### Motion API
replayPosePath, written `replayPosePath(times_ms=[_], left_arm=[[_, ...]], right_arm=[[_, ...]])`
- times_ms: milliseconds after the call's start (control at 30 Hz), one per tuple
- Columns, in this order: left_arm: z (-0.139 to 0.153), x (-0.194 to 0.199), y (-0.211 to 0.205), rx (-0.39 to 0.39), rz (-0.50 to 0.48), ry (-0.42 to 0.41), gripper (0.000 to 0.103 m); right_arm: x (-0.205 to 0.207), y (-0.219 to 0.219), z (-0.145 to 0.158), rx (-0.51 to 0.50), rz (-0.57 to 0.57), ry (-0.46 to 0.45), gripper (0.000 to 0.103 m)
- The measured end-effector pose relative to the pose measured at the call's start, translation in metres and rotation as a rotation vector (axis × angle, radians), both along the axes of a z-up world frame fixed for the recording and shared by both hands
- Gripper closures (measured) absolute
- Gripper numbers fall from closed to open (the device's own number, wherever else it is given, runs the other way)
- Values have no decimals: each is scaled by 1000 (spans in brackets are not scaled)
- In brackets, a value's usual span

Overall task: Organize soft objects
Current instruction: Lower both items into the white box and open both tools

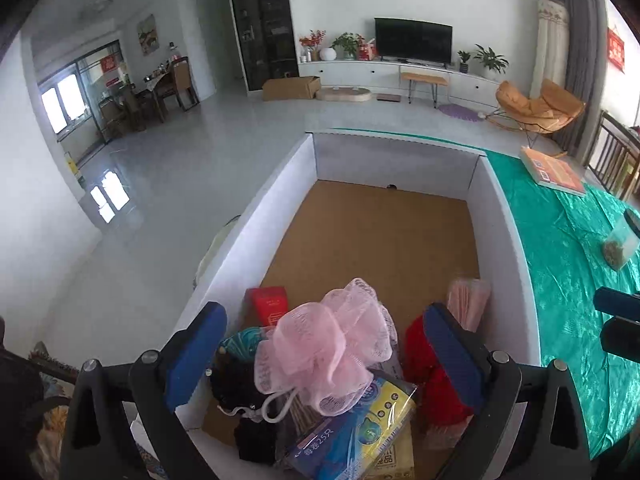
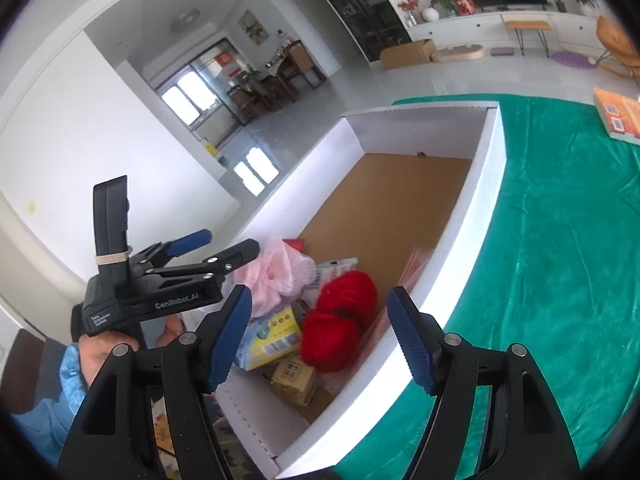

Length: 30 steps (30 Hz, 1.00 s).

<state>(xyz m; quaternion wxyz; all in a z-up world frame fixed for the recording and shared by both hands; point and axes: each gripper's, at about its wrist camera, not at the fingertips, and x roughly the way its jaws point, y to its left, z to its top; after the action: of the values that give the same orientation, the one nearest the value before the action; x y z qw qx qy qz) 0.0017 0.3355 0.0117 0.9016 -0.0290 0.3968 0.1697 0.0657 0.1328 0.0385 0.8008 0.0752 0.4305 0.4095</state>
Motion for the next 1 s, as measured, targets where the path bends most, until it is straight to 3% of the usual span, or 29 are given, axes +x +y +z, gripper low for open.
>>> replayPosePath(times_ms=[200,300,467,1000], left_arm=[[1,-17,-20,43,83,-46,4],[2,-24,-25,98,131,-42,4],[3,-33,-29,118,146,-40,4],[5,-45,-13,41,188,-43,4]], right_arm=[[-14,1,8,-195,-39,-126,29],[-22,10,5,-266,-36,-152,29],[-32,27,-3,-354,1,-170,29],[-59,49,-4,-430,46,-217,30]])
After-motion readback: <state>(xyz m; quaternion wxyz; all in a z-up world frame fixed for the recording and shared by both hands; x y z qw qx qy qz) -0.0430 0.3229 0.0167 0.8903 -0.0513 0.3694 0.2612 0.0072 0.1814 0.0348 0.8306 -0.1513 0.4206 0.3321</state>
